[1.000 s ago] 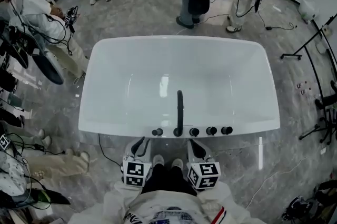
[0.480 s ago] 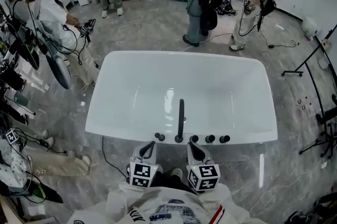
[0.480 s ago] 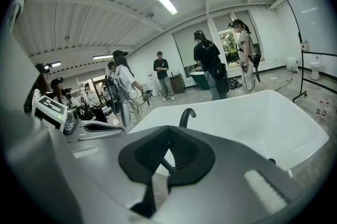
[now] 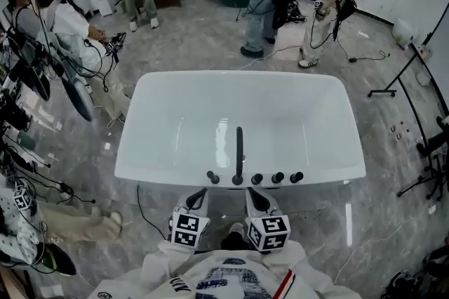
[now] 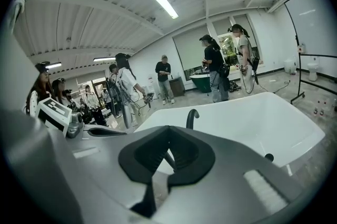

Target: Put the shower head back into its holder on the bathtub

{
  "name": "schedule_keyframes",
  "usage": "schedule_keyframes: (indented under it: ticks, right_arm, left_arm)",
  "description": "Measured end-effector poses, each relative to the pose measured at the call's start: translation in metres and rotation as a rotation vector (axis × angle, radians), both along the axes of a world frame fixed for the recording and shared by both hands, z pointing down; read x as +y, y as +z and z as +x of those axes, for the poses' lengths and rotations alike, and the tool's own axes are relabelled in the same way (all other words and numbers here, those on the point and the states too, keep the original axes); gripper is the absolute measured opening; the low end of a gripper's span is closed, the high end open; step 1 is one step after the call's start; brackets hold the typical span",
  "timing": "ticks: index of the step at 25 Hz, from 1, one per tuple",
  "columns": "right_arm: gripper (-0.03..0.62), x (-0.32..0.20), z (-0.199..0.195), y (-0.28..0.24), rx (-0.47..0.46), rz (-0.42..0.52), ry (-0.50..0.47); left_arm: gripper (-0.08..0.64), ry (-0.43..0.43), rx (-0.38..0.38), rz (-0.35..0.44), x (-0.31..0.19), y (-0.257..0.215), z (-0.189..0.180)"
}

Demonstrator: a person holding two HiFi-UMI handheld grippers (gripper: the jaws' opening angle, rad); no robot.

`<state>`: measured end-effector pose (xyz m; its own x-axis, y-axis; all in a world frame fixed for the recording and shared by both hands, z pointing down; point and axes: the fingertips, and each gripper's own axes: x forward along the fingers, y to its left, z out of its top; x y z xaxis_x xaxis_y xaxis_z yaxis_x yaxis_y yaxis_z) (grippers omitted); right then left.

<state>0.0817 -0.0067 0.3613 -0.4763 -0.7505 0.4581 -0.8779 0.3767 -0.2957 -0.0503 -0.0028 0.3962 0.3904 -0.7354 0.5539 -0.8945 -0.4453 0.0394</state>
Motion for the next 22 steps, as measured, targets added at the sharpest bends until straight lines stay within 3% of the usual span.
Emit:
schedule_keyframes:
  ticks: [4,13,22]
  right_arm:
    - [0.005,0.020,0.002,-0.004,0.024,0.009,0.023]
    - [0.005,0.082,-0.054,-0.007,0.050,0.033,0.060]
    - [0.005,0.181,-0.101,-0.010,0.069,0.045,0.121]
  left_arm:
    - [0.002,0.032,0.017,-0.002,0.022,0.003,0.000]
    - [0.002,0.084,0.038,0.076,0.080,-0.016,-0.047]
    - [0.002,0.111,0.065,0.082,0.175,-0.021,-0.094]
